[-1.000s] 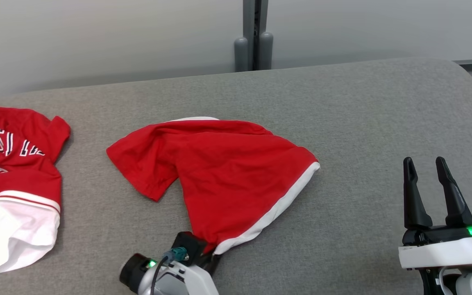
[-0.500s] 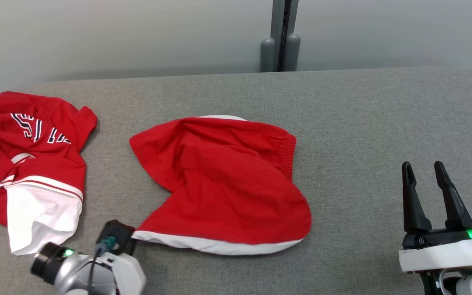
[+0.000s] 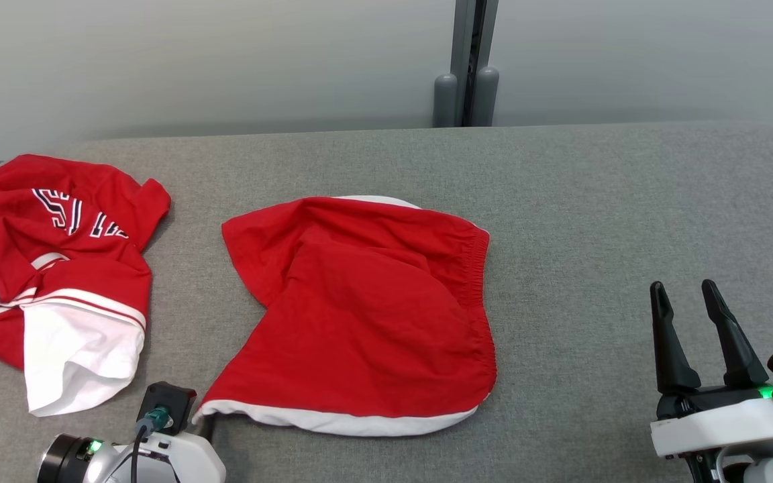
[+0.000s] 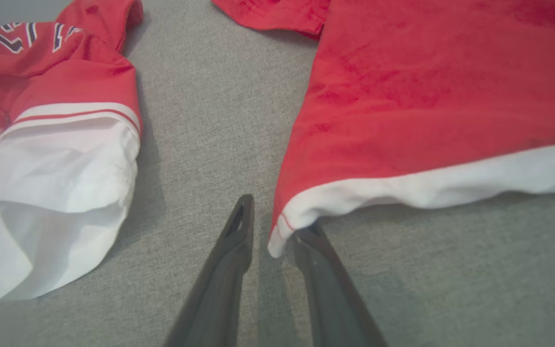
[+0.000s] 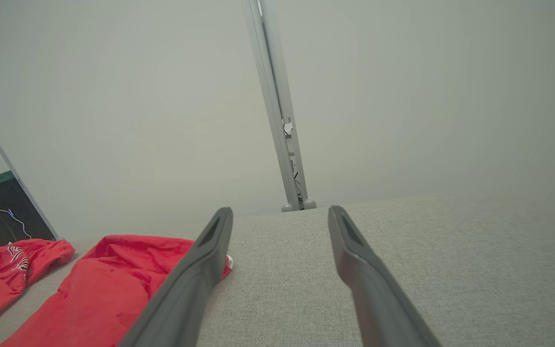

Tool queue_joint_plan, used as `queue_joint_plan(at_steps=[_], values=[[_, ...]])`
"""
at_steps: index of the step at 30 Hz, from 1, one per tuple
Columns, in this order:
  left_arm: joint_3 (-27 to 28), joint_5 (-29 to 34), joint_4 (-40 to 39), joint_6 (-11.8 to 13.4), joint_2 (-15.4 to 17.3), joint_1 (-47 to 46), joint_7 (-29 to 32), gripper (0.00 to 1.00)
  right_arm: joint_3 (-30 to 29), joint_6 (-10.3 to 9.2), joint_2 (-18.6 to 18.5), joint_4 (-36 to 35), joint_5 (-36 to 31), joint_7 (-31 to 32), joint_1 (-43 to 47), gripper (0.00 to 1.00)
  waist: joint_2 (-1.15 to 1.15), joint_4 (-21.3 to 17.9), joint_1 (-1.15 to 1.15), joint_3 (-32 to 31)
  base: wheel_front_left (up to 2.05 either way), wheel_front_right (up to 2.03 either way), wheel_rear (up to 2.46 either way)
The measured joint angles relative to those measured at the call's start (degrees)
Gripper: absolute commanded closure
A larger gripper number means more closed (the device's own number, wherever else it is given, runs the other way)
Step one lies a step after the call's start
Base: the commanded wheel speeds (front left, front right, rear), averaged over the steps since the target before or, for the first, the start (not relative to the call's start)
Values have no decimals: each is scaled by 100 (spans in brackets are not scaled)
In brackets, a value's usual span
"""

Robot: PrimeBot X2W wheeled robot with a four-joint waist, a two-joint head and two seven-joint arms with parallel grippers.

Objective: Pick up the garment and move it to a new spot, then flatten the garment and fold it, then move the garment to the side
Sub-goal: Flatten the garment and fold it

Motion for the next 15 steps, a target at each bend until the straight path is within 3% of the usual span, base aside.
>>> queue_joint_plan(at_steps=[6, 15], values=[[122, -164, -90, 127, -55, 205, -92, 0, 41, 0, -20, 73, 10, 0, 23, 0, 0, 12, 0, -99, 0, 0, 0], [422, -343, -889, 366, 52, 387, -247, 0, 142, 0, -52, 146, 60, 0, 61, 0, 0, 71, 0, -202, 0, 0, 0]])
